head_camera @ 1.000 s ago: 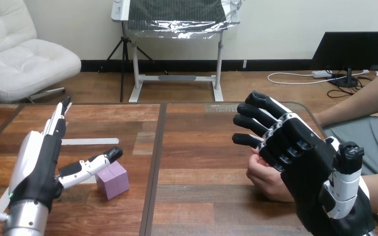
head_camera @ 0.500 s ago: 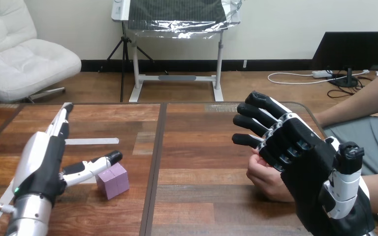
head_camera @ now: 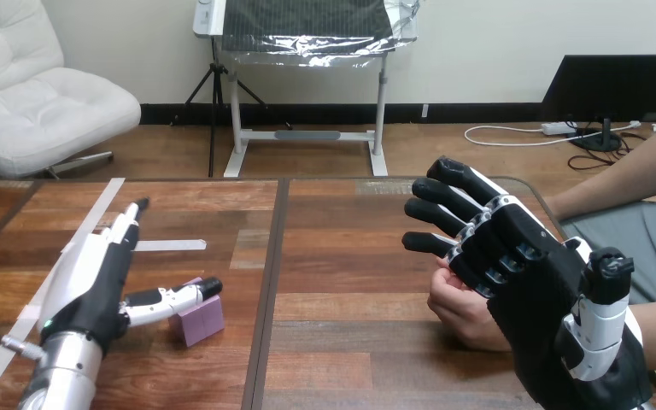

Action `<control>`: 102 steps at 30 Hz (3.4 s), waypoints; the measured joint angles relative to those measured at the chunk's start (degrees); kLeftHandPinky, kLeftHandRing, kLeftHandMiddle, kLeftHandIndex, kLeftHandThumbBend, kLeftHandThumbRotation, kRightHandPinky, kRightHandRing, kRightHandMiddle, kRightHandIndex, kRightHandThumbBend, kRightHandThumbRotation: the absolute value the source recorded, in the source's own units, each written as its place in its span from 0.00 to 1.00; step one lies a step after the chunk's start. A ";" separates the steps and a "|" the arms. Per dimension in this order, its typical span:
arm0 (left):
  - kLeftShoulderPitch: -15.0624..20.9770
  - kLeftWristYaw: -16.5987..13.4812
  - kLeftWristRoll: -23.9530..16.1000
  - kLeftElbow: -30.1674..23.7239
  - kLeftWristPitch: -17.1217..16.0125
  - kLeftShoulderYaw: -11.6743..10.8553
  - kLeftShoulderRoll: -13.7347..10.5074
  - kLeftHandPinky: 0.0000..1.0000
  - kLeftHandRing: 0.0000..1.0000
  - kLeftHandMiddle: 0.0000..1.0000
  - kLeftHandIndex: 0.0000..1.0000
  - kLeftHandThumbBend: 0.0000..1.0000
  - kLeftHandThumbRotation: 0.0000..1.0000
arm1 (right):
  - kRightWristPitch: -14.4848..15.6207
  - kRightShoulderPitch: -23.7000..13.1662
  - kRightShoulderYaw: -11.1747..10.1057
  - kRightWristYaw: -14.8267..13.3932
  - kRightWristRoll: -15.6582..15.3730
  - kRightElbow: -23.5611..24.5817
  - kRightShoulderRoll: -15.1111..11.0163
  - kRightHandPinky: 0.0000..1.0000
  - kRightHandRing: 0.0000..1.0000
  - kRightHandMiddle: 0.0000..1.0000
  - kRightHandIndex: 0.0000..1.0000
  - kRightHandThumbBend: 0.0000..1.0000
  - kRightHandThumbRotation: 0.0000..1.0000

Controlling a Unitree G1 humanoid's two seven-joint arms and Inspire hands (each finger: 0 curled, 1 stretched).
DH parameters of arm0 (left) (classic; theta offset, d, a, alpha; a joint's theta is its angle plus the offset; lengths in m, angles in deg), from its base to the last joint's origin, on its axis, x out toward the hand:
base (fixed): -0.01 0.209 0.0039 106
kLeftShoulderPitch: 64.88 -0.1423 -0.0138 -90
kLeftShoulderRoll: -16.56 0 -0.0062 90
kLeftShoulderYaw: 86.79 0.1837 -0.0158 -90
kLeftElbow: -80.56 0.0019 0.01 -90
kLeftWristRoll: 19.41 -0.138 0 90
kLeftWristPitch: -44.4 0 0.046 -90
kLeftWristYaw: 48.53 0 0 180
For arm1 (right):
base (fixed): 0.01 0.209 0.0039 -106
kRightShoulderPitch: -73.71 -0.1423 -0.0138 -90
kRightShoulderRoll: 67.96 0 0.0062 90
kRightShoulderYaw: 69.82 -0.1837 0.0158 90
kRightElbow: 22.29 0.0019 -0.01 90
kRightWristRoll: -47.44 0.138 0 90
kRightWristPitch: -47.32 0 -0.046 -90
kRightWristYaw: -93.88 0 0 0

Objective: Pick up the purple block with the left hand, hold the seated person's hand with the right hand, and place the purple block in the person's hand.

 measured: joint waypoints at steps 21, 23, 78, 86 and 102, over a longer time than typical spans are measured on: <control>3.28 2.46 -1.27 4.37 2.98 4.13 -0.61 0.88 0.97 0.99 0.93 0.94 0.54 | 0.00 0.01 -0.43 0.03 0.02 0.00 0.00 0.79 0.87 0.88 0.88 0.90 0.97; 3.49 2.47 -1.27 4.76 2.99 4.49 -0.61 0.88 0.96 0.99 0.93 0.95 0.55 | 0.00 0.01 -0.48 0.02 0.02 0.00 0.00 0.79 0.87 0.88 0.88 0.90 0.97; 6.91 4.59 -4.15 7.41 10.26 9.27 -0.87 0.75 0.88 0.90 0.88 0.92 0.47 | 0.00 0.06 -1.29 0.59 1.16 0.00 0.04 0.79 0.87 0.88 0.88 0.89 0.95; 7.56 4.70 -4.65 7.41 11.47 9.48 -0.89 0.72 0.87 0.89 0.87 0.90 0.42 | 0.01 0.16 -1.30 0.56 1.24 0.00 0.04 0.80 0.88 0.88 0.88 0.88 0.95; 8.55 4.29 -6.00 7.42 13.47 10.43 -0.91 0.64 0.81 0.86 0.84 0.88 0.26 | 0.01 0.28 -1.30 0.51 1.44 0.01 0.04 0.79 0.87 0.88 0.87 0.89 0.94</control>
